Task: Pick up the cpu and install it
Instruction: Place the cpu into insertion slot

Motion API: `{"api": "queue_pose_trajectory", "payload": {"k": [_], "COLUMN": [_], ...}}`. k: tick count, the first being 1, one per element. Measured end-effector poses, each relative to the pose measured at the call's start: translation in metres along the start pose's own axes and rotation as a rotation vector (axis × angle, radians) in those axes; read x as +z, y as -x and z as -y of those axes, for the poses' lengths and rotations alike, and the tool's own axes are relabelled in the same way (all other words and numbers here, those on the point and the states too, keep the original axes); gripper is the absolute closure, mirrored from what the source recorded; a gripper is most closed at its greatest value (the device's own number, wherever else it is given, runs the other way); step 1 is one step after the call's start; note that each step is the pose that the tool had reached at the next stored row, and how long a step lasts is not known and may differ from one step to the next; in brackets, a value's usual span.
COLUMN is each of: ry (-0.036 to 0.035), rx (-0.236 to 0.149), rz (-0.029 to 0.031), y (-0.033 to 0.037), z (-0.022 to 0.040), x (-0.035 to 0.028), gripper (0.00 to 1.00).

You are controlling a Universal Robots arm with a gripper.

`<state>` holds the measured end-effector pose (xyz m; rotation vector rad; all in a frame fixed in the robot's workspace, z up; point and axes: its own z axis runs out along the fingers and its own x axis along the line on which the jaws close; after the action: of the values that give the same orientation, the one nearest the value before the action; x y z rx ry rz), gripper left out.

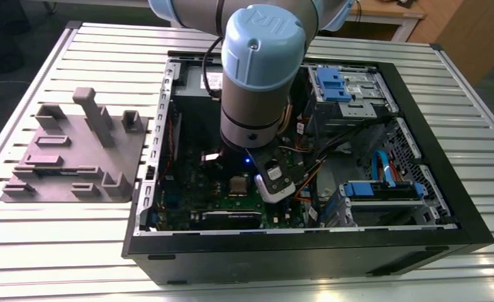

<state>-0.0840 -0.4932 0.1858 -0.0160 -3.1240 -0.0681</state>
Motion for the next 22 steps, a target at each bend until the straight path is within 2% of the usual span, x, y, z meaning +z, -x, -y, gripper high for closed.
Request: {"api": "queue_pose_trajectory", "payload": {"k": [4, 6, 8, 22], "ry": [0.0004, 0.0023, 0.0003, 0.0001], "rx": [0.0, 0.0, 0.0, 0.0], "rz": [0.0002, 0.001, 0.0, 0.0], "y": [0.0, 0.0001, -0.0001, -0.0001], "z": [0.0001, -0.0003, -0.0002, 0.0011], "x": [-0.0006, -0.0026, -0.005, -0.0047], "gripper": [0.53, 0.53, 0.53, 0.53]}}
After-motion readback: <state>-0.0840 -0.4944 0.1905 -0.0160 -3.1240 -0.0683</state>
